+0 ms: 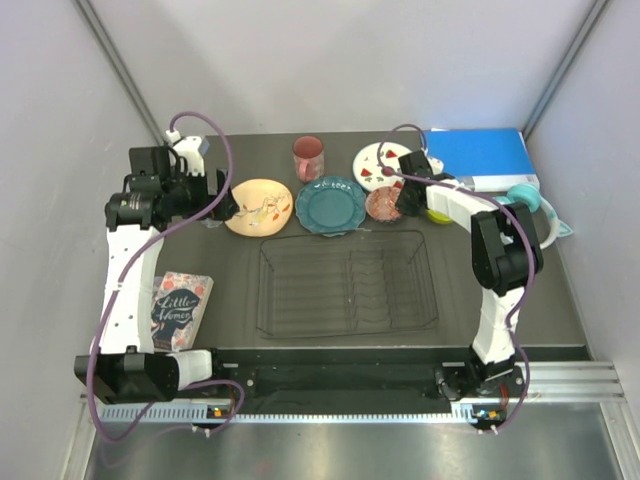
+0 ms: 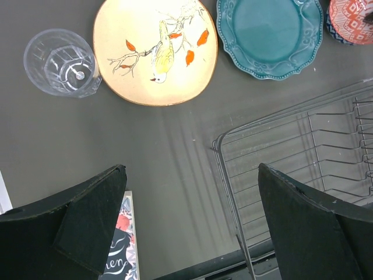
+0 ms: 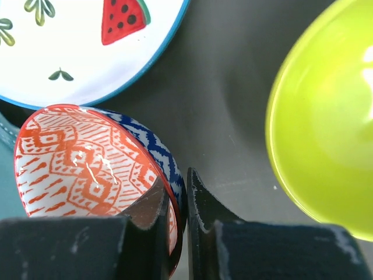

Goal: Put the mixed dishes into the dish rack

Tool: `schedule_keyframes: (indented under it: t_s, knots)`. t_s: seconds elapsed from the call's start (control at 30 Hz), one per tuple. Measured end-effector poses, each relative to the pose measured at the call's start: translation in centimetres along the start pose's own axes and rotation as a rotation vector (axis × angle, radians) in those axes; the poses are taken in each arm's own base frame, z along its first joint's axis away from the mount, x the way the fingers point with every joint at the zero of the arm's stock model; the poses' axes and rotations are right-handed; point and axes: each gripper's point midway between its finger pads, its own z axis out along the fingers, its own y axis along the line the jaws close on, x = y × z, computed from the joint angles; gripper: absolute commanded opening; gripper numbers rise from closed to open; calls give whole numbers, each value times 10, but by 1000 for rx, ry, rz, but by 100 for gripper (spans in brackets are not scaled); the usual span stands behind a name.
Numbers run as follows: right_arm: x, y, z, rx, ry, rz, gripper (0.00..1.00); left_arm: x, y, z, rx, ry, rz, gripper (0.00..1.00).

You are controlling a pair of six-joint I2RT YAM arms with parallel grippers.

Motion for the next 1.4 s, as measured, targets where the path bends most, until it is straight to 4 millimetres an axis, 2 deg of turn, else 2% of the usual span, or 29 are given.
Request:
schedule_keyframes:
  t_s: [0.2, 0.3, 0.37, 0.43, 0.5, 0.6, 0.7, 0.8, 0.87, 0.97, 1.13, 1.23, 1.4]
  knots:
    - [-9, -9, -11, 54, -9, -60, 0, 4, 0, -1, -4, 0, 0, 99]
    - [-27, -8, -24, 78, -51, -100, 0, 11, 2, 3, -7, 18, -6, 99]
    - [-45, -4, -41, 88, -102, -131, 0, 16, 3, 5, -9, 31, -11, 99]
    - [-62, 3, -64, 90, -162, -161, 0, 19, 4, 7, -12, 40, -14, 99]
    - [-79, 7, -95, 98, -237, -188, 0, 20, 5, 7, -16, 41, -14, 99]
    - [-84, 20, -146, 92, -334, -245, 0, 20, 5, 7, -16, 41, -14, 99]
    - [-79, 27, -198, 101, -421, -309, 0, 20, 5, 7, -16, 41, -14, 99]
    - [-65, 22, -244, 168, -517, -384, 0, 20, 5, 7, -15, 40, -14, 99]
    - [-53, 14, -259, 230, -543, -433, 0, 20, 5, 8, -15, 39, -13, 99]
    - [-34, -6, -264, 368, -546, -504, 0, 19, 5, 8, -15, 37, -13, 99]
    - [-13, -30, -247, 536, -525, -585, 0, 18, 5, 9, -16, 33, -12, 99]
    - [3, -38, -243, 558, -501, -632, 0, 18, 5, 9, -15, 33, -11, 99]
    - [24, -37, -240, 540, -472, -686, 0, 18, 5, 8, -15, 31, -11, 99]
